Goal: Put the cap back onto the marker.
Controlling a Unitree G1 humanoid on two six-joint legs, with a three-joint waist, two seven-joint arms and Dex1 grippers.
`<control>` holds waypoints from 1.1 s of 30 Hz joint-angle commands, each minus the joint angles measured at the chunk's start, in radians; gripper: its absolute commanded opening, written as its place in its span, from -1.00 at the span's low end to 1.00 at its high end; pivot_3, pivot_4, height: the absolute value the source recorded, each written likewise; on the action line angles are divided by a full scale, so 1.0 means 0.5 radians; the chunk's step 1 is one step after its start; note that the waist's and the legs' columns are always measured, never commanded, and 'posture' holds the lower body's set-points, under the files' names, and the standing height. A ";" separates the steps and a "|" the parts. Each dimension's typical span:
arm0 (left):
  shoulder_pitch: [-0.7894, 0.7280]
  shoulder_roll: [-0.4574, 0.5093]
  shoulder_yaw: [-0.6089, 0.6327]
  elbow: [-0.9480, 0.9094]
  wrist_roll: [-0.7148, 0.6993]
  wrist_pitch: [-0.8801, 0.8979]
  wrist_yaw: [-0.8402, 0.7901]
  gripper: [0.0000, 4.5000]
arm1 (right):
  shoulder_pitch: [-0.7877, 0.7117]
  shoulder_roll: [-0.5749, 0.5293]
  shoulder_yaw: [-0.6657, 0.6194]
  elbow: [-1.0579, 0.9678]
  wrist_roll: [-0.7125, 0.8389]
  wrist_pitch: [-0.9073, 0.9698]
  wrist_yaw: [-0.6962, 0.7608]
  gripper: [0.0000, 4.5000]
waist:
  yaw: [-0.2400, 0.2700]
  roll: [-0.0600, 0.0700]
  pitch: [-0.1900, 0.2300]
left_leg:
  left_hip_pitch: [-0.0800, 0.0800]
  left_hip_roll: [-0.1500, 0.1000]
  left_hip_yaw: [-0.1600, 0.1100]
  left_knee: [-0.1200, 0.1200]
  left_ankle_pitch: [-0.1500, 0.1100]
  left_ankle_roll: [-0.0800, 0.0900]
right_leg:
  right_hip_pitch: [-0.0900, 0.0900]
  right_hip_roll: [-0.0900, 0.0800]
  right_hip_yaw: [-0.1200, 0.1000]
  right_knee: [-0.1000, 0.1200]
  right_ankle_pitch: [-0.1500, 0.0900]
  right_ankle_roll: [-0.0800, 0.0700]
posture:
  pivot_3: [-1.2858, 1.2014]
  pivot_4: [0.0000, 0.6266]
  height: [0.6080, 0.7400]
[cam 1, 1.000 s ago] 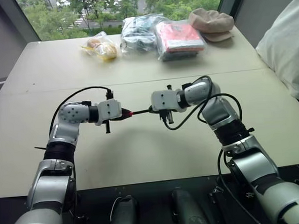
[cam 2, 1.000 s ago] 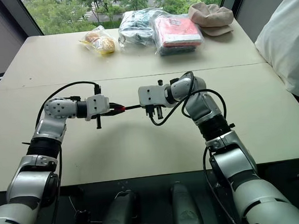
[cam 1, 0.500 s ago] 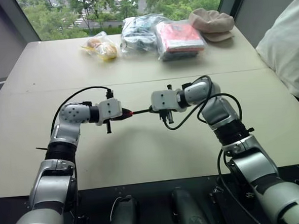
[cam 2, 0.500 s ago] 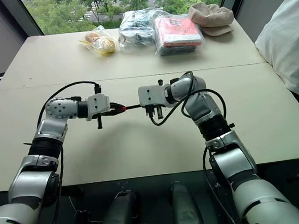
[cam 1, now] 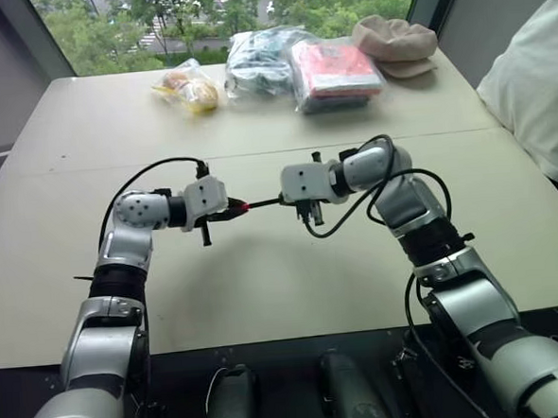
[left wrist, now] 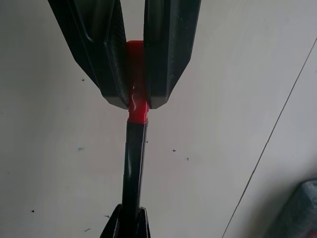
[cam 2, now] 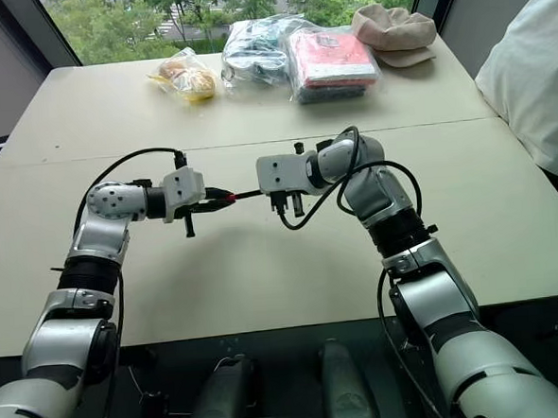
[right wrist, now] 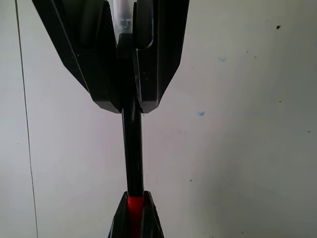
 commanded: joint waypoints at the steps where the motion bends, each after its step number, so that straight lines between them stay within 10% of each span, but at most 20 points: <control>1: -0.259 -0.290 -0.078 -0.361 -0.306 -0.100 0.101 -1.00 | -0.055 0.357 0.291 -0.147 0.257 -0.225 0.057 -0.98 | 0.000 0.000 0.000 | 0.000 0.000 0.000 0.000 0.000 0.000 | 0.000 0.000 0.000 0.000 0.000 0.000 | 0.03 -0.52 1.00; 17: -0.037 0.053 -0.108 -0.611 -0.264 -0.102 -0.104 -1.00 | 0.034 0.105 0.169 -0.300 0.346 -0.152 0.130 -0.98 | 0.008 0.000 0.000 | -0.001 0.000 0.000 0.001 0.000 -0.001 | -0.001 -0.001 0.000 0.000 0.000 0.000 | 0.03 -0.52 1.00; 33: -0.193 -0.022 -0.319 -0.533 -0.133 0.063 -0.168 -1.00 | -0.009 0.142 0.251 -0.321 0.317 -0.128 0.125 -0.98 | 0.004 0.000 0.000 | -0.008 0.000 -0.004 0.014 0.000 0.000 | -0.001 0.000 -0.003 0.003 0.001 0.001 | 0.03 -0.52 1.00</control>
